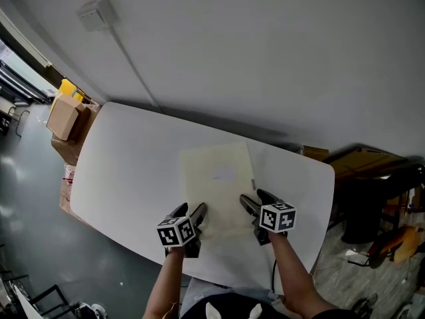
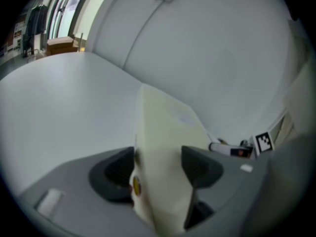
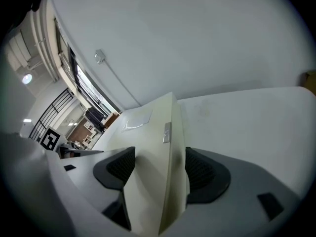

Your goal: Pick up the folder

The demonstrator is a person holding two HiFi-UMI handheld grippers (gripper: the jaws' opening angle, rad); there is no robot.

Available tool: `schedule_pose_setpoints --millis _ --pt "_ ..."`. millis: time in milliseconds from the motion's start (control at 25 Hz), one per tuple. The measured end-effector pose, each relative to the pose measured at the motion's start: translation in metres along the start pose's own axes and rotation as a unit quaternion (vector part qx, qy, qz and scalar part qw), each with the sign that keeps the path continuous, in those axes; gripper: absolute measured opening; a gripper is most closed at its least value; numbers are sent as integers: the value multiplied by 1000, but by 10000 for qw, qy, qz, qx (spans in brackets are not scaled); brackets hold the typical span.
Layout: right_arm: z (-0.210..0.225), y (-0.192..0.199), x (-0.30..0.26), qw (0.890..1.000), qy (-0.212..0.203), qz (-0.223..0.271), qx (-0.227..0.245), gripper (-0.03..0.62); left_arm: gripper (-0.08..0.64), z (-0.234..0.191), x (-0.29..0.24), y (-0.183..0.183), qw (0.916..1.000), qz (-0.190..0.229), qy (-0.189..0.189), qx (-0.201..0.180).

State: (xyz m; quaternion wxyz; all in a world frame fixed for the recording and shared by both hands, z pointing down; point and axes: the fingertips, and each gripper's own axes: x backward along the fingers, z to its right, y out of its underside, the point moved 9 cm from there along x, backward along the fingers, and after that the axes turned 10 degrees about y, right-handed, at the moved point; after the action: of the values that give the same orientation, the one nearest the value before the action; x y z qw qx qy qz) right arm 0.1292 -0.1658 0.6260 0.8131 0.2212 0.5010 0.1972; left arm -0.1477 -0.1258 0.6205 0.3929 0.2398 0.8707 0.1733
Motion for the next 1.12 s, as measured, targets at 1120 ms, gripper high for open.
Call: schedule_pose_setpoints --millis 1120 --pt "17 8 -13 9930 -421 -303 -1065 310 334 -29 -12 14 9916 113 832 984"
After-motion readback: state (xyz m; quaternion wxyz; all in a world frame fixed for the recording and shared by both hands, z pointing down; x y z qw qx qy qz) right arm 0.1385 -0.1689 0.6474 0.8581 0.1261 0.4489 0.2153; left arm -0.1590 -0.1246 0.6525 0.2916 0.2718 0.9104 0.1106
